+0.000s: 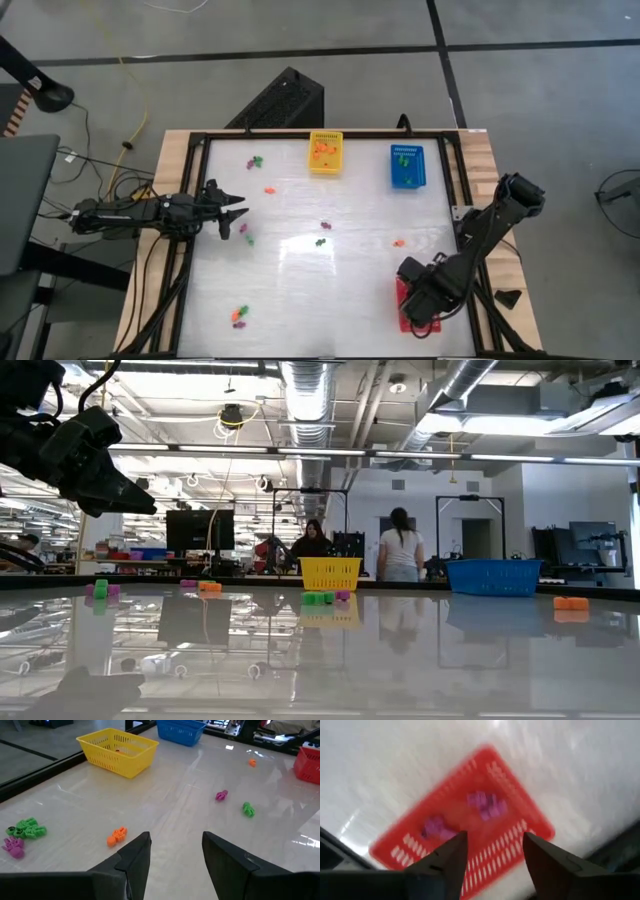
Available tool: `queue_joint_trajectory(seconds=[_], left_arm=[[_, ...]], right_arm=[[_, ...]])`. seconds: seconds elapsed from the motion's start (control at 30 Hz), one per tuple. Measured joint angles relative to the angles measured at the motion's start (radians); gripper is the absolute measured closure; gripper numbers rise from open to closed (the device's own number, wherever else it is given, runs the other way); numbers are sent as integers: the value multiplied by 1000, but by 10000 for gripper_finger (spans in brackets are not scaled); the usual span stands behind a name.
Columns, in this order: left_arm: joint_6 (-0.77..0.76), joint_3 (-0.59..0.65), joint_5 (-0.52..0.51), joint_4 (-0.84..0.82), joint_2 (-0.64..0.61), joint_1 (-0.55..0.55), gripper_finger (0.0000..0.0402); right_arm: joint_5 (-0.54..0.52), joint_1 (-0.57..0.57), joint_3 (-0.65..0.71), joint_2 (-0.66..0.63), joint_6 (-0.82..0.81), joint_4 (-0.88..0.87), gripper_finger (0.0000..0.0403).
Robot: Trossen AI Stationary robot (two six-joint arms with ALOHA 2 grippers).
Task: Sort Halloween decoration
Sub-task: Put the green skeleton toy into the blue bin
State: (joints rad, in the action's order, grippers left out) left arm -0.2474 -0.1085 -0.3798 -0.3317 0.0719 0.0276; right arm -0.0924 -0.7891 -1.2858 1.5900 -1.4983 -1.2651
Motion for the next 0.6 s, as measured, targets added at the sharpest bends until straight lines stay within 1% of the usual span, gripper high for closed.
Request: queue_joint_trajectory(seconds=[0.07, 0.2, 0.3, 0.37, 0.4, 0.47, 0.53, 0.6], left_arm=[[0, 0, 0, 0, 0, 0, 233], [0, 0, 0, 0, 0, 0, 233], [0, 0, 0, 0, 0, 0, 233], [0, 0, 0, 0, 0, 0, 233], [0, 0, 0, 0, 0, 0, 233], [0, 0, 0, 0, 0, 0, 233], [0, 0, 0, 0, 0, 0, 233], [0, 0, 1, 0, 0, 0, 233]], right_arm=[[-96, 13, 0, 0, 49, 29, 176], [-374, 62, 0, 1, 187, 169, 176], [-598, 121, 0, 1, 385, 365, 177], [-705, 176, -2, 16, 579, 537, 177], [-733, 207, -2, 27, 696, 636, 177], [-740, 278, -2, 66, 943, 840, 177], [-708, 356, -2, 123, 1159, 1076, 177], [-636, 438, -2, 192, 1322, 1314, 177]])
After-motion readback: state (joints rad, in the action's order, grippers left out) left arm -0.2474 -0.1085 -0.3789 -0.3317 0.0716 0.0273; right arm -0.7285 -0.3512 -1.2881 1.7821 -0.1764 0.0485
